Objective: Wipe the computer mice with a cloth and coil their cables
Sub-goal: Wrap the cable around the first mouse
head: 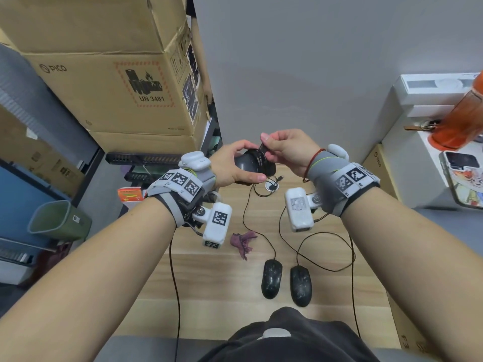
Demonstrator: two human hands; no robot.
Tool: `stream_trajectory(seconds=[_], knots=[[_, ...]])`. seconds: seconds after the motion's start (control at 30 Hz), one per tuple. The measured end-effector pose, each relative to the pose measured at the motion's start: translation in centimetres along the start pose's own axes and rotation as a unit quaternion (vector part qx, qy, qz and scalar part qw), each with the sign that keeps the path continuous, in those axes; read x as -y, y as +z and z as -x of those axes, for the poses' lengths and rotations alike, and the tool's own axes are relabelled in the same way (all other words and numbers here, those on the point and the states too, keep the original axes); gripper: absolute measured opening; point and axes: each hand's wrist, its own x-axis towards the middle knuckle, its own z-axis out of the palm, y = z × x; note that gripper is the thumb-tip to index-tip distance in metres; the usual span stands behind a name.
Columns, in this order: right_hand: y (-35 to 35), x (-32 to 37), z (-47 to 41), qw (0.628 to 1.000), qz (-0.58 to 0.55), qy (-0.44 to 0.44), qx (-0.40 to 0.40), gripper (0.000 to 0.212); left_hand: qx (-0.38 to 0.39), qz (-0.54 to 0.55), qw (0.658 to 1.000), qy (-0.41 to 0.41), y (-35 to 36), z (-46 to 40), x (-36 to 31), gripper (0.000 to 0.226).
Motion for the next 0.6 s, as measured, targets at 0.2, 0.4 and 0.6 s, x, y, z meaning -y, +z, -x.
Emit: stream_trajectory(seconds=[0.2, 0.4, 0.6], knots=[[-0.7, -0.3, -1.0, 0.999, -0.016, -0.007, -0.044, 0.024, 0.044, -0.016, 0.999, -0.02, 0.5, -0.7, -0.3, 0.062], [-1.6, -1.4, -2.6, 0.997, 0.009, 0.039, -0.068, 0.026, 0.048, 0.0, 0.998, -0.044, 1.1, -1.6, 0.0, 0.053], [-2.6, -2.9, -4.3, 0.971, 0.179, 0.146, -0.066, 0.042, -0.005, 0.079, 0.992, -0.1, 1.9, -2.7, 1.8, 0.057]])
